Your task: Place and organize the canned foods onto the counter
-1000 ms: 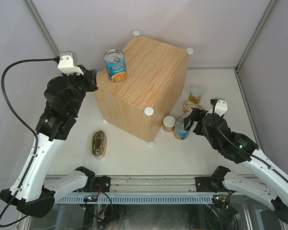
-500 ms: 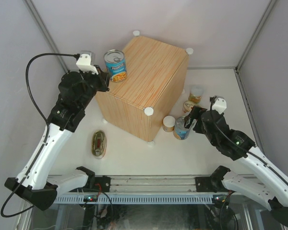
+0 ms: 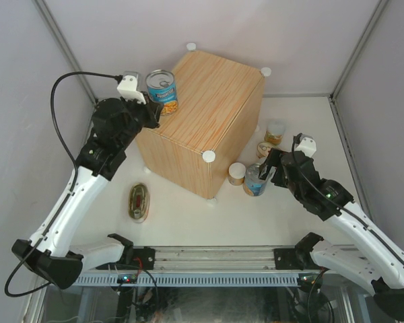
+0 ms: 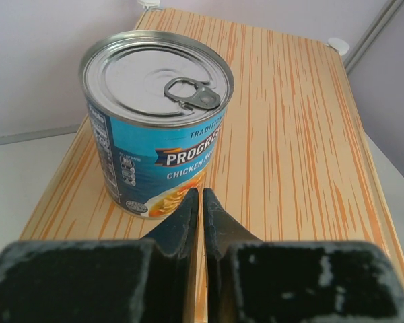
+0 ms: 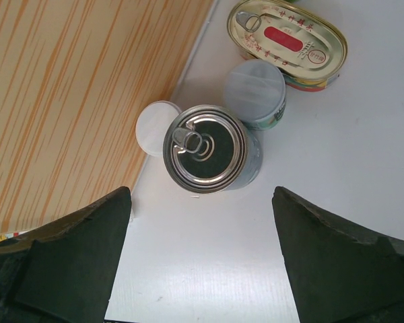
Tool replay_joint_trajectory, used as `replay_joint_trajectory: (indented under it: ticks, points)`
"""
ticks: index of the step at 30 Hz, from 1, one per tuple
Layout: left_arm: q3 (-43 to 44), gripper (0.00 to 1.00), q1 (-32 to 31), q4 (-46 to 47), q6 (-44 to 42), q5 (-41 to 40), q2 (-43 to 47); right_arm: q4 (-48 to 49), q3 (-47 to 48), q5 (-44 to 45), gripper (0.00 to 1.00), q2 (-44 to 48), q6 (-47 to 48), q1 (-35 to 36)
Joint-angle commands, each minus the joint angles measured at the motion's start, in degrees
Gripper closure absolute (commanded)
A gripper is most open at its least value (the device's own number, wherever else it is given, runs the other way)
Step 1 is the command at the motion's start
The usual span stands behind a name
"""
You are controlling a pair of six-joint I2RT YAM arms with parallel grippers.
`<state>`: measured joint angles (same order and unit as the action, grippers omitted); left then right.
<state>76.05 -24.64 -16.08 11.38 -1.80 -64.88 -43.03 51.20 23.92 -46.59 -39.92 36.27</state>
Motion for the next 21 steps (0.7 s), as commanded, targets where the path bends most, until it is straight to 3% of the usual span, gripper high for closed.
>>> replay_joint_trajectory:
  ticks: [1, 21]
  points:
    - [-0.73, 0.92, 0.47, 4.38, -0.79, 1.54, -1.0, 2.6, 0.04, -0.83, 0.14, 0.14, 0.46, -0.58]
    - [3.31, 0.89, 3.59, 11.32, -2.6, 5.64, -10.84, 6.65, 0.04, -5.85, 0.14, -4.15, 3.46, -6.18]
